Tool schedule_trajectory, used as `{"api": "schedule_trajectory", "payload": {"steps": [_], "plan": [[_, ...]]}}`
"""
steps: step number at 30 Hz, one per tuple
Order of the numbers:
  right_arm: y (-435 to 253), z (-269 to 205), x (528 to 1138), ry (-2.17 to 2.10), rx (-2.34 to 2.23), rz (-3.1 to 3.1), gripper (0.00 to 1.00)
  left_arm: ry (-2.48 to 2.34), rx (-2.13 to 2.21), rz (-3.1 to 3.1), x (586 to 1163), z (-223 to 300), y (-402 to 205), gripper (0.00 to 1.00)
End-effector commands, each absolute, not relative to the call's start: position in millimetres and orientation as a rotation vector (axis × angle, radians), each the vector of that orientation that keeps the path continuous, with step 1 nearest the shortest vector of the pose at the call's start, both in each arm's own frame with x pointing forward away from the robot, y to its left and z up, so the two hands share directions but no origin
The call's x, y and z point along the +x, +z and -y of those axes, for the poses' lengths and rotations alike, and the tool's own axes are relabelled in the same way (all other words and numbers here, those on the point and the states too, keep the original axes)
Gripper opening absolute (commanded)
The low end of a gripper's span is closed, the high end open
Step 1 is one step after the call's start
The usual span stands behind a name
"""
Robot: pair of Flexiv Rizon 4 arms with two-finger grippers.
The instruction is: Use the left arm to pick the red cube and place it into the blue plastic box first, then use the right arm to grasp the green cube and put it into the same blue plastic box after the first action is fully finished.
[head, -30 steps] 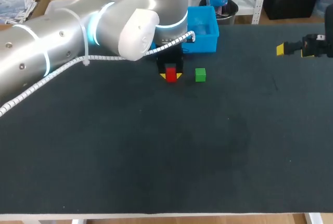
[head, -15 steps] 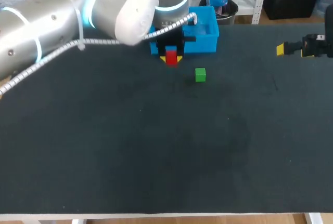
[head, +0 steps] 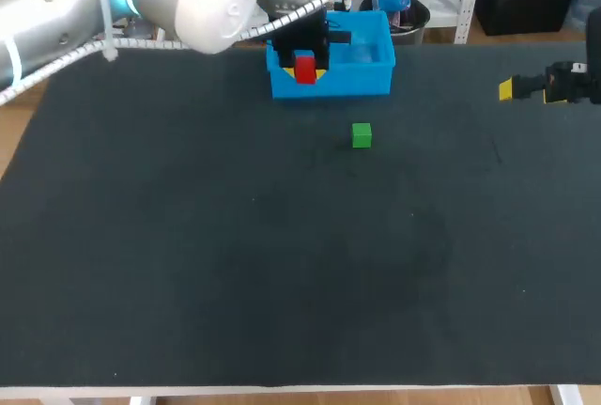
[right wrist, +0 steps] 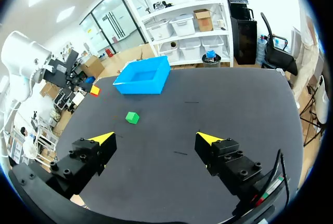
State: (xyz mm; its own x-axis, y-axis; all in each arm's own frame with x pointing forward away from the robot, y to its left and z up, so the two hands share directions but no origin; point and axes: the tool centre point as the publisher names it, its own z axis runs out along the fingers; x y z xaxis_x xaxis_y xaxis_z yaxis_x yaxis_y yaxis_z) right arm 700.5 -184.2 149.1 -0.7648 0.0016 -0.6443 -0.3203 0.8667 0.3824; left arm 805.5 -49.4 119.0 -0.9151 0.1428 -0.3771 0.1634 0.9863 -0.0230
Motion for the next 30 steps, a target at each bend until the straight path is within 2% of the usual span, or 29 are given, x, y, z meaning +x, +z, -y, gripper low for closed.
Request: {"api": "schedule_trajectory", "payload": {"steps": [1, 10, 30], "plan": [[149.3, 184.3, 700.4, 0.634, -0.23, -2.372, 1.0, -0.166, 0.294, -2.713, 800.6, 38.9, 113.7, 0.0], [149.3, 184.3, 700.4, 0.634, -0.23, -2.372, 1.0, -0.25, 0.48, -2.571, 797.8, 29.9, 126.5, 0.0], [149.3, 184.3, 700.4, 0.634, -0.23, -2.372, 1.0, -0.357, 0.578, -2.423, 795.6, 9.2, 131.3, 0.0]]}}
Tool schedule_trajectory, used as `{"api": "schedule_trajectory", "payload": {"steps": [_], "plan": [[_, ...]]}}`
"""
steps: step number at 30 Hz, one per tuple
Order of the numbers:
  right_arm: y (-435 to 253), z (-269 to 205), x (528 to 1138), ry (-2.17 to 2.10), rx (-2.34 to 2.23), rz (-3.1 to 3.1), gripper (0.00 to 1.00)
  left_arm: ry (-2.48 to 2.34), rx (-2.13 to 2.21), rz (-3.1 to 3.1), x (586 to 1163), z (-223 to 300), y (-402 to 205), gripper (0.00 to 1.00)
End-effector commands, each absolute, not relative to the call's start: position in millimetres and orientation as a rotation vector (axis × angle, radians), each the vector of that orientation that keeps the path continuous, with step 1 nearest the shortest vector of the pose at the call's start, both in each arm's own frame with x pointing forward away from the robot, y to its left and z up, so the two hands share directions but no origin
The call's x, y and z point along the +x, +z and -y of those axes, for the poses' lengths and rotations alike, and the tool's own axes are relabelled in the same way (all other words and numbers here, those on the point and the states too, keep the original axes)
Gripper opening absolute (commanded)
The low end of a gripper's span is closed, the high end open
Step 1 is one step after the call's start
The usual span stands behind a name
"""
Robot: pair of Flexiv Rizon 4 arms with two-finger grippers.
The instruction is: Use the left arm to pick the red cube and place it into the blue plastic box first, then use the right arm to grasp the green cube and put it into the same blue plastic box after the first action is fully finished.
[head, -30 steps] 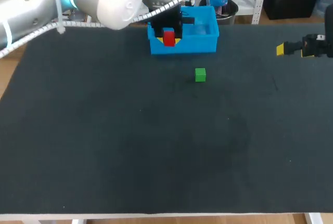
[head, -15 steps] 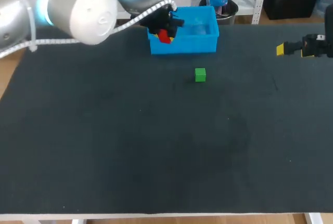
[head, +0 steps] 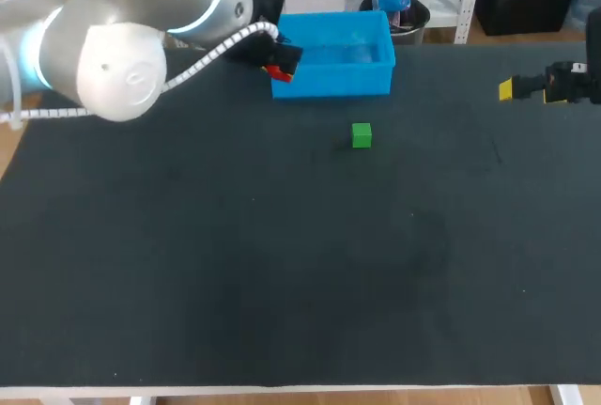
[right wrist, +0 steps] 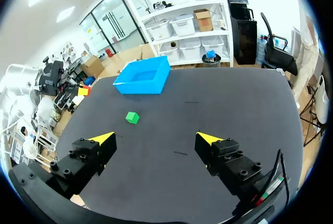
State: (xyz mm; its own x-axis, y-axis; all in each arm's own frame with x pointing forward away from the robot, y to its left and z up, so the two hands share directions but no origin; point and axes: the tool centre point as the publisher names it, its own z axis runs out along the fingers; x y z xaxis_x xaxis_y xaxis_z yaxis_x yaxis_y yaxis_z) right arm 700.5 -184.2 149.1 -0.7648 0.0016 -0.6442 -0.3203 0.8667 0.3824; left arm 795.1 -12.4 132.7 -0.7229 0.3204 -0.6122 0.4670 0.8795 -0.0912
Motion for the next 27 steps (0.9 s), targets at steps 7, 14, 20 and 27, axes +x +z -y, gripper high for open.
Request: {"api": "schedule_trajectory", "payload": {"steps": [7, 14, 20, 27], "plan": [[149.3, 184.3, 700.4, 0.634, -0.23, -2.372, 1.0, -0.384, 0.591, -2.42, 803.8, 13.8, 128.4, 0.0], [149.3, 184.3, 700.4, 0.634, -0.23, -2.372, 1.0, -0.399, 0.605, -2.421, 814.8, 17.6, 129.9, 0.0], [149.3, 184.3, 700.4, 0.634, -0.23, -2.372, 1.0, -0.418, 0.609, -2.419, 824.5, 21.5, 128.4, 0.0], [149.3, 184.3, 700.4, 0.634, -0.23, -2.372, 1.0, -0.434, 0.613, -2.41, 844.0, 28.7, 127.9, 0.0]]}}
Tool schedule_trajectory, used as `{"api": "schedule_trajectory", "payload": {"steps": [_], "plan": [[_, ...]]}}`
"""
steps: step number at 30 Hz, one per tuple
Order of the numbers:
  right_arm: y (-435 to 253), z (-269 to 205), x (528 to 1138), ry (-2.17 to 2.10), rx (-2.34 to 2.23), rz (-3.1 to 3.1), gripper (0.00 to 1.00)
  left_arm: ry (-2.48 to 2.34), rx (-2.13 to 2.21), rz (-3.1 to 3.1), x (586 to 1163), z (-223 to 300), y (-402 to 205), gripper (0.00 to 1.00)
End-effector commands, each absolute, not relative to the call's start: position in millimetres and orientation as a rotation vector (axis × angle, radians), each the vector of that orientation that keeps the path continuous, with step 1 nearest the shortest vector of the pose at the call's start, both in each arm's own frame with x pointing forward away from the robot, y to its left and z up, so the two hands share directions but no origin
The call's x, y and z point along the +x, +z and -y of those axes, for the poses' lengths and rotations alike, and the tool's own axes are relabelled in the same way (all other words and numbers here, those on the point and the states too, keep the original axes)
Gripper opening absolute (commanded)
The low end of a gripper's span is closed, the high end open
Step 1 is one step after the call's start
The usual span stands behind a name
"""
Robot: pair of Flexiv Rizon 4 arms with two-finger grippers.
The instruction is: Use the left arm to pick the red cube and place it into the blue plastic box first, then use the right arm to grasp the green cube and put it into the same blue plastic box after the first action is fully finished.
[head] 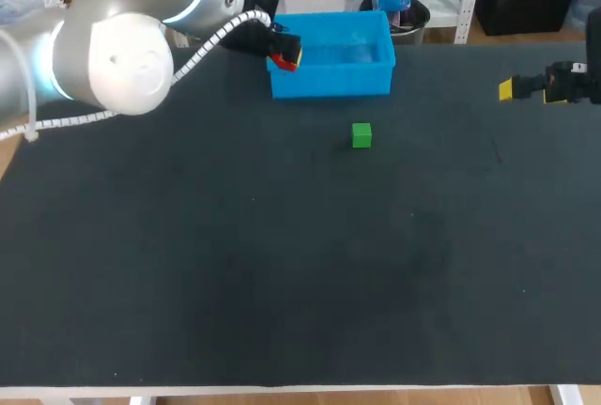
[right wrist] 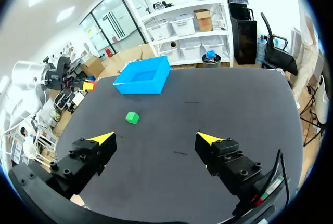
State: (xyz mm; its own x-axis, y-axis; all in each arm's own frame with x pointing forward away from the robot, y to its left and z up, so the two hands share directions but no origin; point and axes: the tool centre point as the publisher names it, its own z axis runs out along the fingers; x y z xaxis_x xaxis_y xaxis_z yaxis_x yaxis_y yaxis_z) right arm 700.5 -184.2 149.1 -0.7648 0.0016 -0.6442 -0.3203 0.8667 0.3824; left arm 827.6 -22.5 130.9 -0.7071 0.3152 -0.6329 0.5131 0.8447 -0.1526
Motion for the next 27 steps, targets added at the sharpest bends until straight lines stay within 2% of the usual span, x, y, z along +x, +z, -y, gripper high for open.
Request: {"api": "schedule_trajectory", "payload": {"steps": [1, 27], "plan": [[149.3, 184.3, 700.4, 0.634, -0.23, -2.372, 1.0, -0.435, 0.613, -2.409, 847.4, 30.1, 127.9, 0.0], [149.3, 184.3, 700.4, 0.634, -0.23, -2.372, 1.0, -0.487, 0.616, -2.406, 949.6, 51.8, 101.5, 0.0]]}}
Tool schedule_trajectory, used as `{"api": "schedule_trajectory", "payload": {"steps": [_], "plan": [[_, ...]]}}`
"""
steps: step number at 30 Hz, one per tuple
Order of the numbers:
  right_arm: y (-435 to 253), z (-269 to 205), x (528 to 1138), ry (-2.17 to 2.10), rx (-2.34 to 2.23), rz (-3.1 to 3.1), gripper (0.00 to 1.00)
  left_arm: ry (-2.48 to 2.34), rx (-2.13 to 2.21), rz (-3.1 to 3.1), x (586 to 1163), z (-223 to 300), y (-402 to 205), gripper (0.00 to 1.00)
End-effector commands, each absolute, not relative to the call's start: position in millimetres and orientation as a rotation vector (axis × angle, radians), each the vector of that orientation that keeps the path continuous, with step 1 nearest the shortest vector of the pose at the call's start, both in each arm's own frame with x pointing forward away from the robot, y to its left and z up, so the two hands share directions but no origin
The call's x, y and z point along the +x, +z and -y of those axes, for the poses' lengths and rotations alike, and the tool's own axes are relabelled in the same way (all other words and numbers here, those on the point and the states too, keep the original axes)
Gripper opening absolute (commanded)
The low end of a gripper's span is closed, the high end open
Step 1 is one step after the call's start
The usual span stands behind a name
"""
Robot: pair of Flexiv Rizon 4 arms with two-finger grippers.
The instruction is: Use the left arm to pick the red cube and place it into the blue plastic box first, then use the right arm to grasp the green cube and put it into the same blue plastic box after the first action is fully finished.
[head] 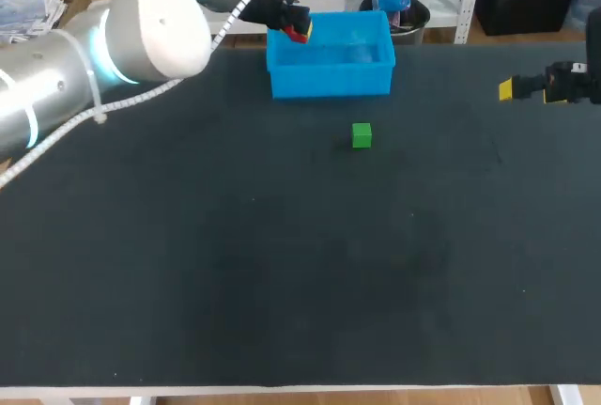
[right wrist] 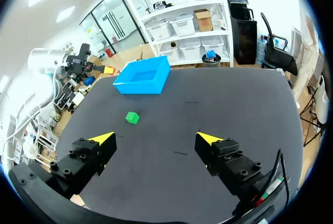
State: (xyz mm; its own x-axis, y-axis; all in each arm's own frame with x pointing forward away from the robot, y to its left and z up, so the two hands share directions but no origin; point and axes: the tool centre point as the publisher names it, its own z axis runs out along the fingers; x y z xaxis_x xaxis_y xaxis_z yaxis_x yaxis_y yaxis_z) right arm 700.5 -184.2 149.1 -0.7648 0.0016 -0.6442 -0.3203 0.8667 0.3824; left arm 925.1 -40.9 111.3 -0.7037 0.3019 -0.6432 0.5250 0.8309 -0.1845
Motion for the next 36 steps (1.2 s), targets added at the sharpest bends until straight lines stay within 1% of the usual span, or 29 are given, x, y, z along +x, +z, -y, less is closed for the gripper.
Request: {"api": "schedule_trajectory", "payload": {"steps": [1, 19, 36], "plan": [[149.3, 184.3, 700.4, 0.634, -0.23, -2.372, 1.0, -0.488, 0.617, -2.405, 951.0, 52.9, 101.0, 0.0], [149.3, 184.3, 700.4, 0.634, -0.23, -2.372, 1.0, -0.465, 0.601, -2.485, 969.1, 58.8, 62.2, 0.0], [149.3, 184.3, 700.4, 0.634, -0.23, -2.372, 1.0, -0.43, 0.588, -2.541, 972.8, 68.3, 48.4, 0.0]]}}
